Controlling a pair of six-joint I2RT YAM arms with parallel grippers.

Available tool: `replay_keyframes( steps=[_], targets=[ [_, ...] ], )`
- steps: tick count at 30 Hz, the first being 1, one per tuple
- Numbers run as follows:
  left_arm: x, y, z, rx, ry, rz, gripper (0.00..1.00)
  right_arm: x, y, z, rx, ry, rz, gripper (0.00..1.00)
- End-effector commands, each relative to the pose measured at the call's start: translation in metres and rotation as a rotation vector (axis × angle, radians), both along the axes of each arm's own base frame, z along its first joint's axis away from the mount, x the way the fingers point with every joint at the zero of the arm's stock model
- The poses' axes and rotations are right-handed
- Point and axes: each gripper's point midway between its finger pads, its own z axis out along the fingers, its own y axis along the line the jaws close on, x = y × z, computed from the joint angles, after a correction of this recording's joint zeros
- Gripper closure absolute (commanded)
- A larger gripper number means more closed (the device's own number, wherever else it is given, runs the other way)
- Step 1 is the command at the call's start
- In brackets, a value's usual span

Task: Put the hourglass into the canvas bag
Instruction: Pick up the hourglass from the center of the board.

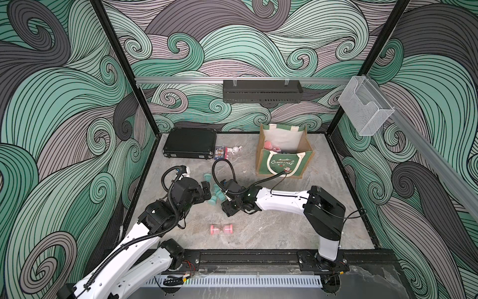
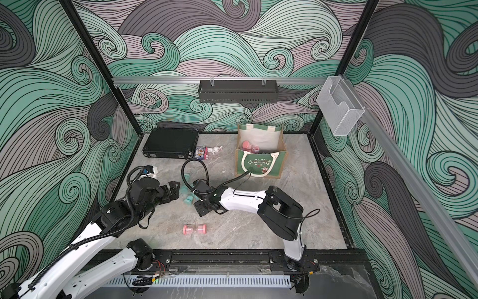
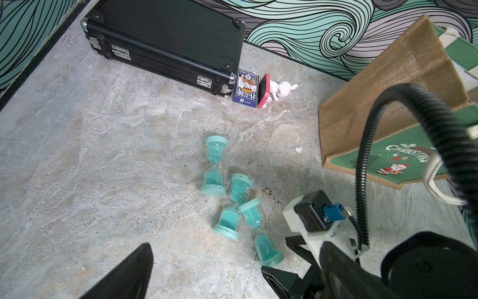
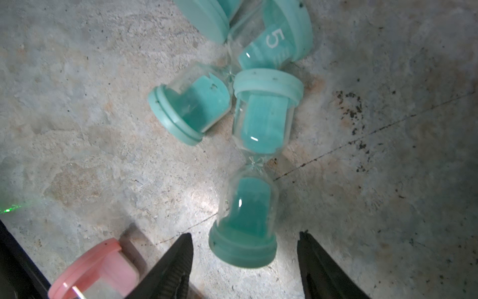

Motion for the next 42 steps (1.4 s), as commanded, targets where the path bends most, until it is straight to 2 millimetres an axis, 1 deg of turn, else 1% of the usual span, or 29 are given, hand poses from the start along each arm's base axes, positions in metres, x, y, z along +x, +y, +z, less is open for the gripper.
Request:
replay_keyframes(
  steps=[1, 6, 11, 15, 20, 26, 28, 34, 36, 38, 42],
  targets=[
    [0.0, 0.01, 0.002, 0.008, -0.012, 0.046, 0.01, 0.002, 0.007, -0.002, -0.006, -0.009, 0.01, 0.37],
    [0.001, 0.008, 0.003, 0.001, -0.032, 0.033, 0.01, 0.002, 0.009, -0.012, -0.032, 0.005, 0.021, 0.43],
    [0.001, 0.01, 0.003, 0.009, -0.033, 0.037, 0.01, 0.001, 0.005, -0.023, -0.068, 0.006, 0.024, 0.44],
    [0.002, 0.007, 0.003, 0.002, -0.033, 0.03, 0.02, 0.001, 0.002, -0.032, -0.098, 0.002, 0.023, 0.45],
    [0.002, 0.007, 0.002, 0.006, -0.032, 0.029, 0.01, 0.004, -0.002, -0.033, -0.11, -0.011, 0.01, 0.5],
    [0.001, 0.007, 0.005, 0.0, -0.04, 0.026, 0.01, 0.005, 0.002, -0.018, -0.077, -0.024, 0.005, 0.59],
    [0.001, 0.007, 0.007, -0.001, -0.042, 0.024, 0.02, 0.005, 0.002, -0.012, -0.064, -0.028, 0.002, 0.65],
    [0.001, 0.006, 0.014, -0.002, -0.051, 0.012, 0.01, 0.009, -0.001, 0.01, -0.029, -0.059, -0.019, 0.7],
    [0.002, 0.005, 0.017, -0.007, -0.057, 0.007, 0.01, 0.011, -0.002, 0.02, -0.009, -0.068, -0.027, 0.71],
    [0.002, 0.004, 0.02, -0.01, -0.063, 0.001, 0.01, 0.012, -0.009, 0.029, -0.009, -0.067, -0.035, 0.71],
    [0.002, 0.002, 0.028, -0.011, -0.076, -0.012, 0.01, 0.021, -0.018, 0.061, 0.039, -0.085, -0.065, 0.71]
  ],
)
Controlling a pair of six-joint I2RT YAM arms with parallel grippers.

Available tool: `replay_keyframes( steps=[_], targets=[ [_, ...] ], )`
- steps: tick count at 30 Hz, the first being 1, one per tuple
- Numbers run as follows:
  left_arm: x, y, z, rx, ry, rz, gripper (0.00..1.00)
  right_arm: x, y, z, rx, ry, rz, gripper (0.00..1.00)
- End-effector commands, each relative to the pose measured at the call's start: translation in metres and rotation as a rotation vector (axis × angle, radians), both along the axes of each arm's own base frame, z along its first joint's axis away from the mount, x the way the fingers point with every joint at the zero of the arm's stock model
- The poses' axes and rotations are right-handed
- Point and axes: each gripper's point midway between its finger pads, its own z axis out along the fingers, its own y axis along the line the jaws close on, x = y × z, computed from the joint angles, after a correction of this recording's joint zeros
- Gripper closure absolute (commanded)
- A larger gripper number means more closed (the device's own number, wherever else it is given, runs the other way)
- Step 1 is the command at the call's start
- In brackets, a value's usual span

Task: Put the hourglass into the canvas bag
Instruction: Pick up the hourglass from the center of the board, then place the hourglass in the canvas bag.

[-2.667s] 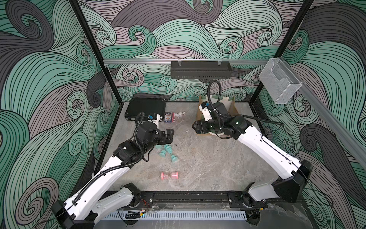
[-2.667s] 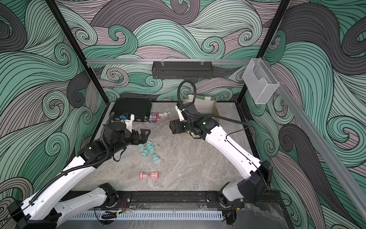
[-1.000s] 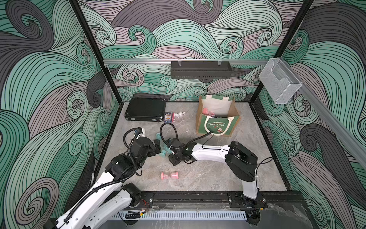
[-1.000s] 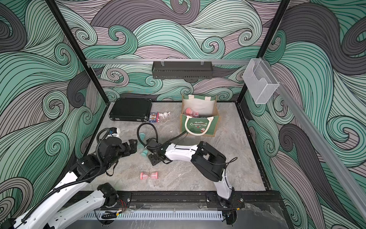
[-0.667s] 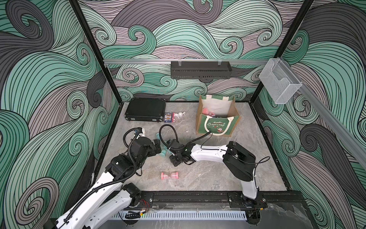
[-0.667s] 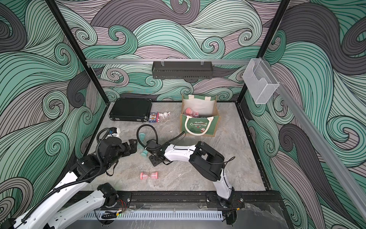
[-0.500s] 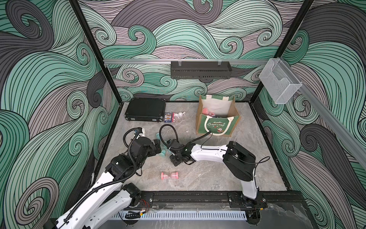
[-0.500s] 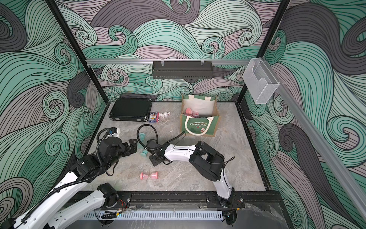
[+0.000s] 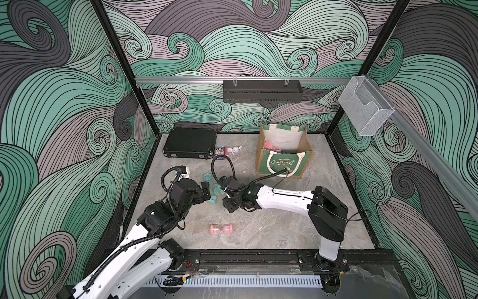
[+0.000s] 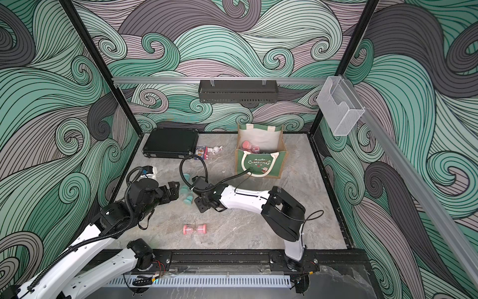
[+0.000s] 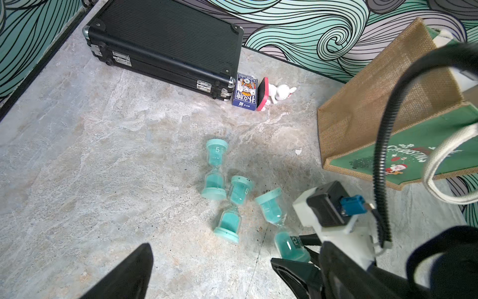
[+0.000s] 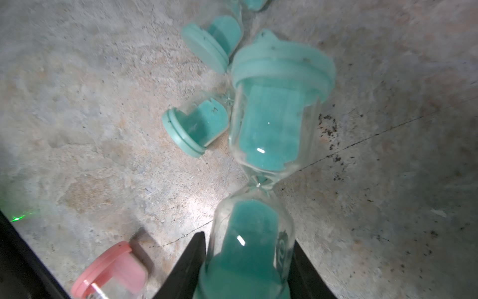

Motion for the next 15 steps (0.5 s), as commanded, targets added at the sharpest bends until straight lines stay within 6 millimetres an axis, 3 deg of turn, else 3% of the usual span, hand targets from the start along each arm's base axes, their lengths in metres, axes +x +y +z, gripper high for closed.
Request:
replay_keyframes(
  steps=[1, 8, 15],
  targets=[
    [0.003, 0.001, 0.024, -0.017, -0.051, -0.005, 0.01, 0.012, -0.015, 0.034, 0.039, -0.031, -0.051, 0.71],
    [0.011, -0.016, 0.035, -0.019, -0.061, -0.075, 0.01, 0.037, -0.042, 0.103, 0.129, -0.102, -0.112, 0.71],
    [0.023, -0.042, 0.039, -0.033, -0.052, -0.174, 0.01, 0.076, -0.087, 0.164, 0.168, -0.184, -0.225, 0.71]
  ],
)
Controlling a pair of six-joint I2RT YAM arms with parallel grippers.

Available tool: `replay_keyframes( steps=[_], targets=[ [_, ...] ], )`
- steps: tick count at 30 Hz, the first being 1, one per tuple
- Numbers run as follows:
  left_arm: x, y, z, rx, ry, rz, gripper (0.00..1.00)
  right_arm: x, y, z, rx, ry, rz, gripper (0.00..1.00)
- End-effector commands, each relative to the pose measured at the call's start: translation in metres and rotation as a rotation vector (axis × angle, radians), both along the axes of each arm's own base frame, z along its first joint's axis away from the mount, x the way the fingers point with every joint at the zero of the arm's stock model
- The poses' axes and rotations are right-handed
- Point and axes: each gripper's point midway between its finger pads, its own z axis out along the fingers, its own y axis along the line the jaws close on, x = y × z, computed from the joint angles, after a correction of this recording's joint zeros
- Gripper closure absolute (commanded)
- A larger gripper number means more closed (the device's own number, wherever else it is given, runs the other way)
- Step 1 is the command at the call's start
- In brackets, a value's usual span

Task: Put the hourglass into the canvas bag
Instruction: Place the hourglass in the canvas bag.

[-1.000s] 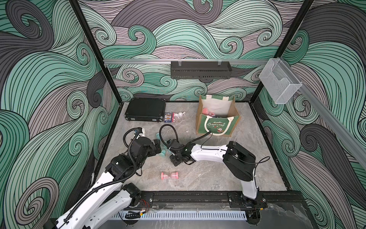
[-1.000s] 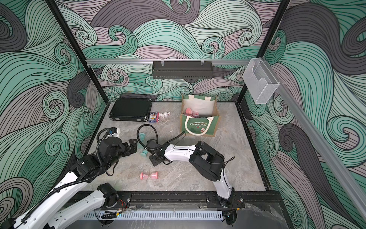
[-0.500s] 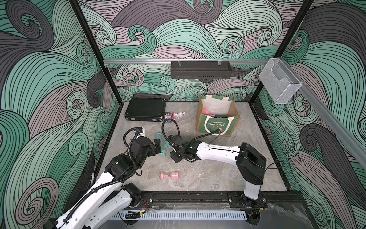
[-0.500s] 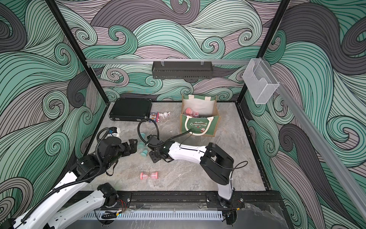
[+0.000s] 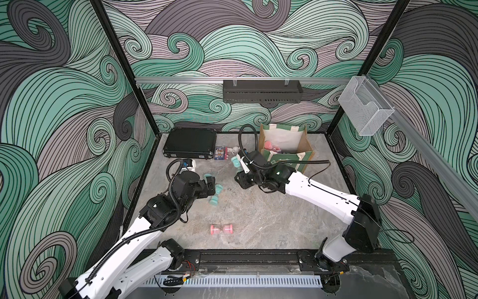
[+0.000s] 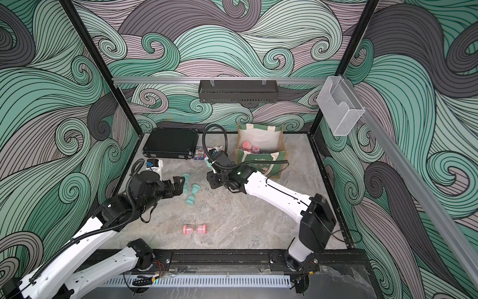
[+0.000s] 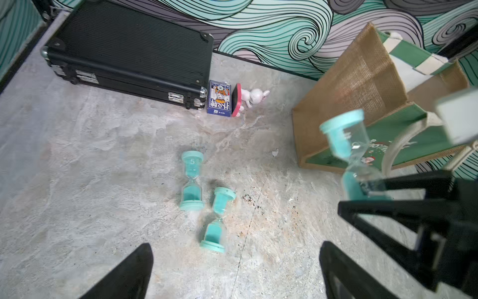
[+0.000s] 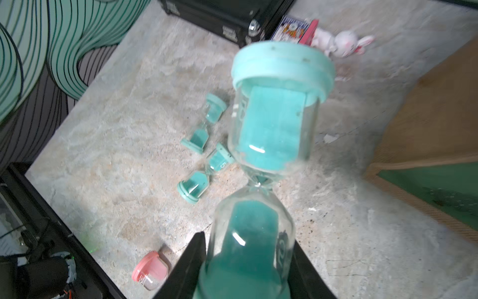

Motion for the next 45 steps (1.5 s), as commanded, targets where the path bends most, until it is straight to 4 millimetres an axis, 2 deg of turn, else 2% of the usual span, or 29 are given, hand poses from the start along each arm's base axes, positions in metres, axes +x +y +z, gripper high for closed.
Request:
replay_keyframes(
  steps=[1, 4, 8, 12, 17, 24, 32, 41, 45],
  targets=[
    [0.008, -0.015, 0.019, -0.031, -0.039, -0.066, 0.01, 0.018, -0.031, 0.037, 0.009, -0.058, -0.069, 0.71],
    [0.013, -0.026, 0.019, -0.036, -0.033, -0.101, 0.01, 0.037, -0.054, 0.056, 0.024, -0.078, -0.131, 0.71],
    [0.02, -0.04, 0.022, -0.045, -0.027, -0.151, 0.01, 0.062, -0.087, 0.067, 0.013, -0.082, -0.227, 0.71],
    [0.026, -0.054, 0.023, -0.053, -0.022, -0.199, 0.01, 0.087, -0.116, 0.065, 0.014, -0.047, -0.309, 0.71],
    [0.032, -0.07, 0.021, -0.066, -0.001, -0.256, 0.01, 0.11, -0.143, 0.056, 0.009, 0.006, -0.383, 0.71],
    [0.039, -0.087, 0.016, -0.081, 0.023, -0.307, 0.02, 0.138, -0.169, 0.029, 0.019, 0.094, -0.469, 0.71],
    [0.045, -0.101, 0.014, -0.118, 0.039, -0.335, 0.01, 0.172, -0.194, -0.016, -0.005, 0.191, -0.554, 0.71],
    [0.048, -0.104, 0.008, -0.119, 0.053, -0.336, 0.01, 0.185, -0.208, -0.067, -0.085, 0.267, -0.6, 0.7],
    [0.049, -0.103, 0.007, -0.113, 0.057, -0.333, 0.01, 0.186, -0.211, -0.078, -0.109, 0.274, -0.601, 0.66]
  ],
)
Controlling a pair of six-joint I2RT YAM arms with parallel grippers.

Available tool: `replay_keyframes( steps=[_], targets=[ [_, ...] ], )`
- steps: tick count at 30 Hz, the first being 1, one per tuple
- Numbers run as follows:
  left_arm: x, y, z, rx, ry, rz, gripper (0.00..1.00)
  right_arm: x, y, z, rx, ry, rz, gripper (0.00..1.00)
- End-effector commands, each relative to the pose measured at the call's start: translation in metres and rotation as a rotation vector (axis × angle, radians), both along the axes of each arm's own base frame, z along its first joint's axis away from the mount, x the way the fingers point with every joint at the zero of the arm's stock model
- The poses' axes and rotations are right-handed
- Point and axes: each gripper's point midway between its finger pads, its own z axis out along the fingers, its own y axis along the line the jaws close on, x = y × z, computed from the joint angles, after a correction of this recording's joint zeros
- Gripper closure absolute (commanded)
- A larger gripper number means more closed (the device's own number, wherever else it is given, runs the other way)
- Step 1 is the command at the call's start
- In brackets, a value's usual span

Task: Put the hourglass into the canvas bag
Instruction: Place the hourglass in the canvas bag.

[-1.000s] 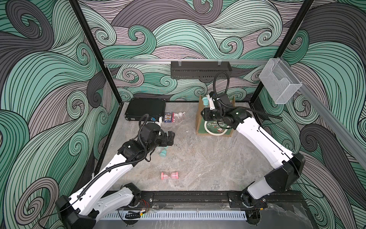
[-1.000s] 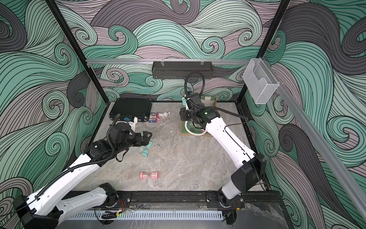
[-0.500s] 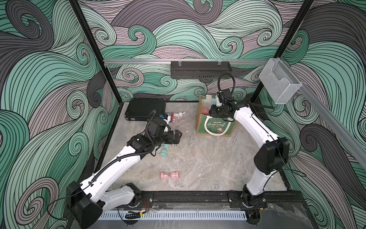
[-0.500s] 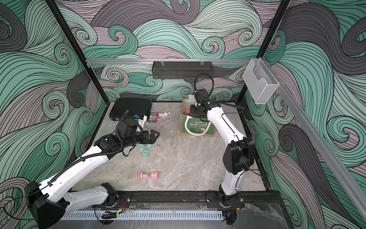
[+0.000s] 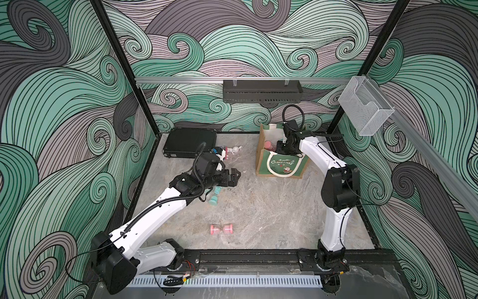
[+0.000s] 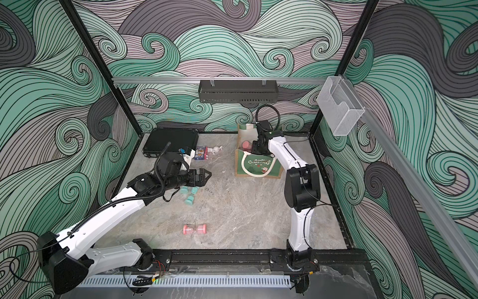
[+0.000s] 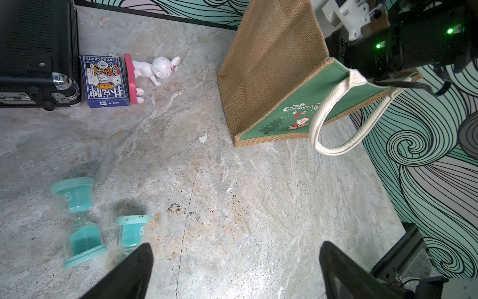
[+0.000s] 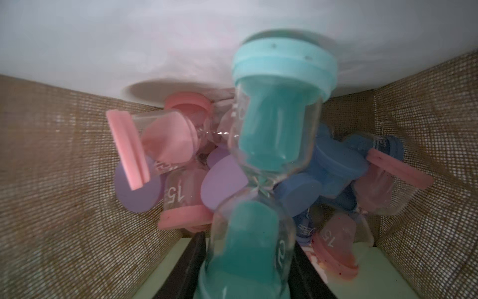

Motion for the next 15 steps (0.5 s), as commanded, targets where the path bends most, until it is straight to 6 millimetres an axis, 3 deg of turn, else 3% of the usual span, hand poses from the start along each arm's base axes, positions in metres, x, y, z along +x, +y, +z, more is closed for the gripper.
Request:
replay_keyframes(
  steps=[1, 11, 15],
  targets=[
    [0.008, -0.003, 0.018, -0.036, -0.034, 0.004, 0.01, 0.003, -0.004, 0.004, -0.014, -0.017, -0.013, 0.61],
    [0.011, 0.0, 0.024, -0.022, -0.049, 0.019, 0.01, 0.002, -0.003, 0.045, 0.013, -0.113, 0.0, 0.34],
    [0.011, 0.001, 0.026, -0.022, -0.058, 0.022, 0.01, -0.001, 0.0, 0.065, 0.039, -0.153, 0.012, 0.29]
  ],
)
